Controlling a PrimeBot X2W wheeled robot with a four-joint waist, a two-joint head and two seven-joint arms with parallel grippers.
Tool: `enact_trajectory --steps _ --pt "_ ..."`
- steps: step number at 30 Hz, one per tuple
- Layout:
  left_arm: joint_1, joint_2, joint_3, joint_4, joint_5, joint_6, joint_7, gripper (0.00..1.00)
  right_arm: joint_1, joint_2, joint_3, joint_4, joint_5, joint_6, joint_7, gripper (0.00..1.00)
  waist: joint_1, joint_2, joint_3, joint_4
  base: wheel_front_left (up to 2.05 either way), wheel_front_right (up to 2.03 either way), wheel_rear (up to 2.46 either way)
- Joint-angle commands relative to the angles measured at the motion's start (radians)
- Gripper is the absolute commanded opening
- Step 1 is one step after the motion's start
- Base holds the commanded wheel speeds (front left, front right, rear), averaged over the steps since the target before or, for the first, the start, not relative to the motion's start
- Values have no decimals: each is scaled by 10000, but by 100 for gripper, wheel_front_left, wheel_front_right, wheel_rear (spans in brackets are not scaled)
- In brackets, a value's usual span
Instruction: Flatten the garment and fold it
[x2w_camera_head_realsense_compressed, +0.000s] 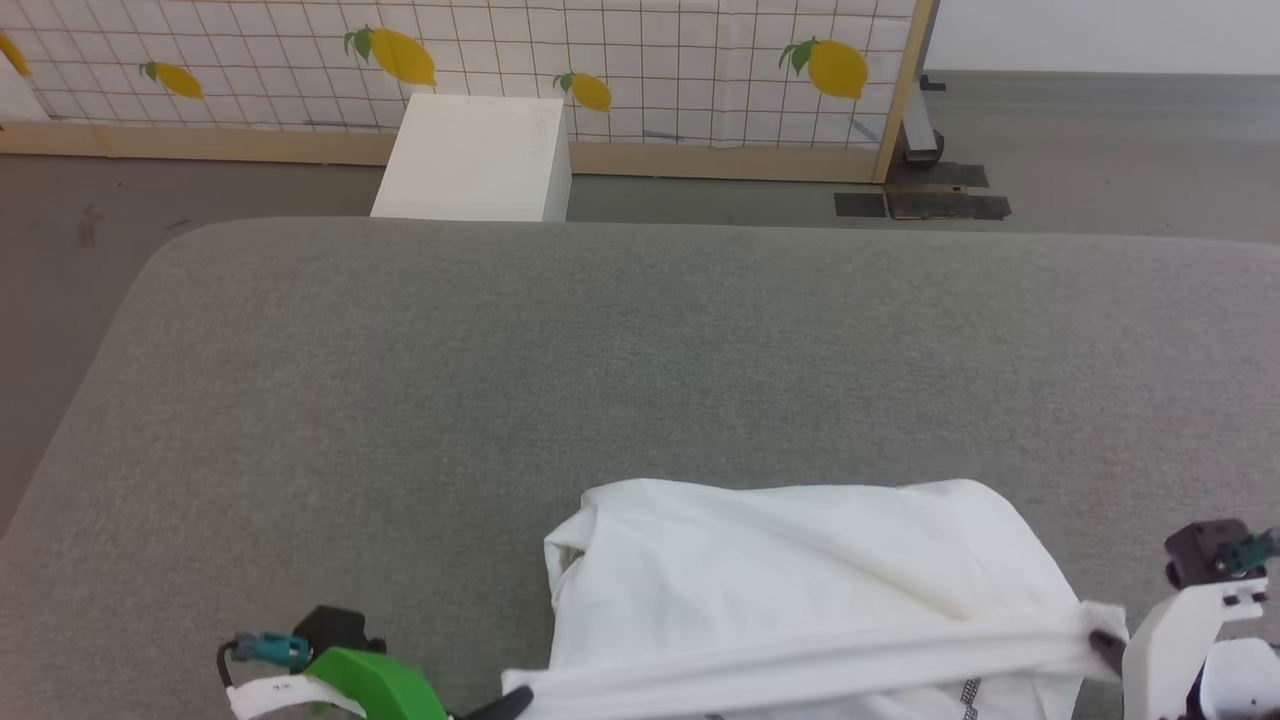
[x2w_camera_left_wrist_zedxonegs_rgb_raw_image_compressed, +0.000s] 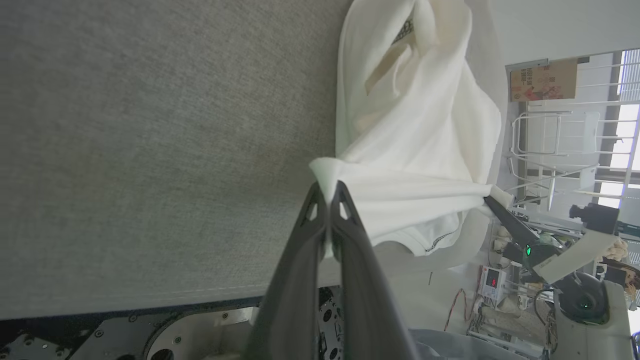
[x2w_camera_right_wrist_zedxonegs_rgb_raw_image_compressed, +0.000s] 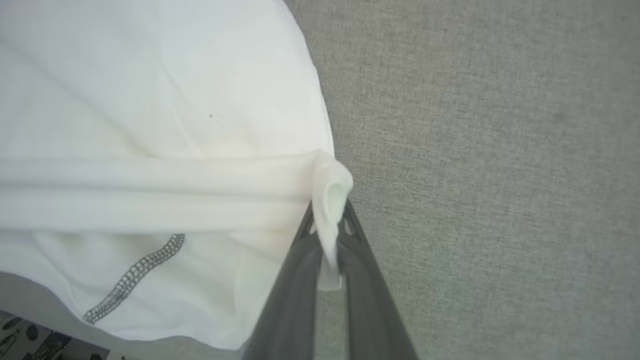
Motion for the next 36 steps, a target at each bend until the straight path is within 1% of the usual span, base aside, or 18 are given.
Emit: enact_trajectory --steps 1,10,15,16,17,19,23,26,30,32,34,36 --pt "214 136 0 180 57 109 75 0 206 -88 47 15 -63 -21 57 0 1 99 -13 -27 0 0 0" --pt "342 423 -484 1239 551 498 482 0 662 -162 569 277 -120 -21 290 0 1 99 35 -101 0 0 0" --pt "66 460 -570 1601 872 561 249 0 591 -138 592 397 -133 -21 96 0 1 99 90 -101 0 0 0" --pt "22 477 -576 1641 909 556 223 49 570 -117 594 396 -126 -21 71 40 1 99 77 -107 0 0 0" --pt "-35 551 -593 1662 1011 546 177 100 551 -124 646 352 -119 -21 42 100 1 99 48 -111 0 0 0" --pt "-116 626 -547 1630 1048 542 145 100 524 -128 654 260 -36 -21 -77 100 1 99 -51 -123 0 0 0" --pt "-229 977 -494 1384 1243 582 210 100 607 -234 694 -69 151 -21 -152 100 1 99 -320 -122 0 0 0" --pt "-268 1269 -418 1073 1402 708 295 100 835 -343 673 -456 401 -21 89 100 1 99 -539 -104 0 0 0" --pt "-424 1596 -209 471 1649 860 179 100 1292 -603 441 -1265 991 -21 787 100 1 99 -737 -72 0 0 0" --pt "-635 1631 29 145 1746 725 -298 100 1455 -645 111 -1710 1406 -21 1189 100 1 99 -779 -70 0 0 0" --pt "-948 1669 309 -126 2084 322 -1370 100 1512 -739 -212 -2179 1776 -21 1620 100 1 99 -757 -99 0 0 0" --pt "-1173 1701 500 -251 2502 -80 -2489 100 1402 -770 -487 -2456 2050 -21 1812 100 1 99 -673 -153 0 0 0"
